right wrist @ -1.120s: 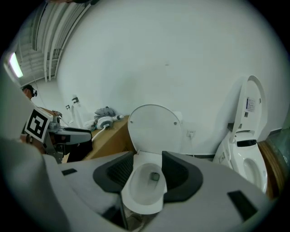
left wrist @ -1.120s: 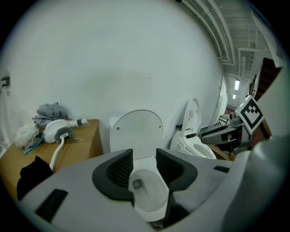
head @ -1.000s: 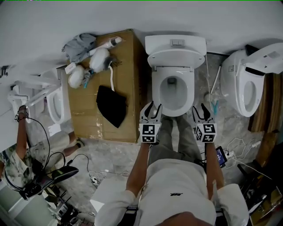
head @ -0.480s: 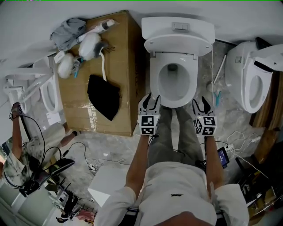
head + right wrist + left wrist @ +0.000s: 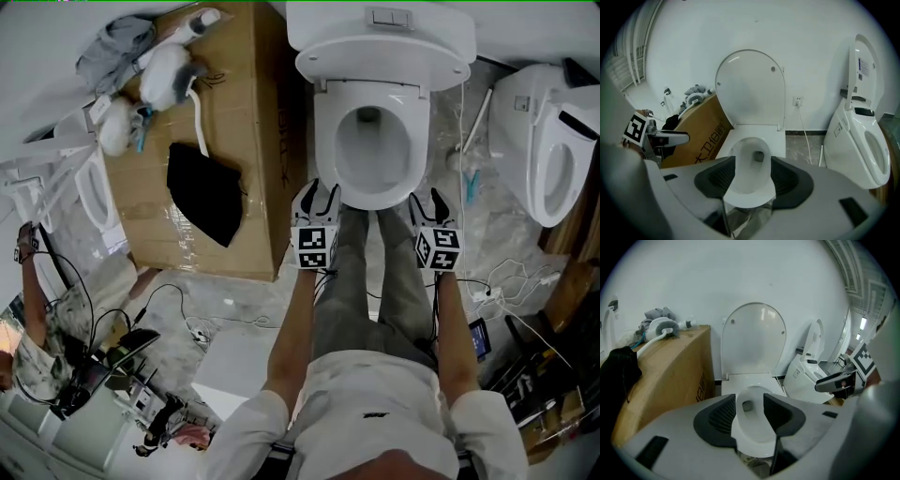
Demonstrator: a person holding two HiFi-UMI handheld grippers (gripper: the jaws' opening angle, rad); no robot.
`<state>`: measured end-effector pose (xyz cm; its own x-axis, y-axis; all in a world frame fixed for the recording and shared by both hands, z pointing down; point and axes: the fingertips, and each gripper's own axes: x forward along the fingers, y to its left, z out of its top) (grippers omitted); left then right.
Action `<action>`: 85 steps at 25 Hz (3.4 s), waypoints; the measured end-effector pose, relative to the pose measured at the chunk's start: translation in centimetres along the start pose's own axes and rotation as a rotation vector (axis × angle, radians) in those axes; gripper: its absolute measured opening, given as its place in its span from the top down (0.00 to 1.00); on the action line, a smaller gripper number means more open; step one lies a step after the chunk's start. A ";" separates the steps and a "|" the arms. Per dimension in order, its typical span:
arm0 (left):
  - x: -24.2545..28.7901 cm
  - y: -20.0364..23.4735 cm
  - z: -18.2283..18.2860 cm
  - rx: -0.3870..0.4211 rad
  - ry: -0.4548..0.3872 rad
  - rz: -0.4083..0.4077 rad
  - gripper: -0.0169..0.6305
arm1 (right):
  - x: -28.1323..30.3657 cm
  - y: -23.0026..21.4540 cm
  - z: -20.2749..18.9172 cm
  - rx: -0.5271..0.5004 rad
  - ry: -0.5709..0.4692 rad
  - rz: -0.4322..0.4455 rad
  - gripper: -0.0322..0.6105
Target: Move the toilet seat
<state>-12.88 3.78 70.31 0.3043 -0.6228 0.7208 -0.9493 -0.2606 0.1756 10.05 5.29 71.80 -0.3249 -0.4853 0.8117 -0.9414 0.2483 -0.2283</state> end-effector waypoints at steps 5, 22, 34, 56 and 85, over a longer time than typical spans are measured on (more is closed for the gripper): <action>1.6 0.3 -2.9 -0.017 0.042 -0.004 0.67 | 2.0 -0.5 -3.3 0.022 0.041 -0.002 0.57; 6.8 1.0 -12.1 -0.095 0.186 -0.004 0.58 | 7.1 -2.5 -10.8 0.107 0.133 -0.008 0.51; 10.0 2.0 -17.5 -0.138 0.276 -0.001 0.49 | 10.7 -3.9 -15.1 0.215 0.174 -0.022 0.44; 13.7 0.7 -22.9 -0.294 0.358 -0.045 0.40 | 15.5 -2.8 -19.7 0.357 0.189 0.033 0.37; 11.2 0.5 -20.7 -0.307 0.323 -0.074 0.40 | 12.8 -2.0 -18.1 0.369 0.183 0.035 0.37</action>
<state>-11.54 11.95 92.36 0.3784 -0.3354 0.8628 -0.9201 -0.0342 0.3902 9.42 13.78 92.42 -0.3667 -0.3162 0.8750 -0.9104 -0.0718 -0.4075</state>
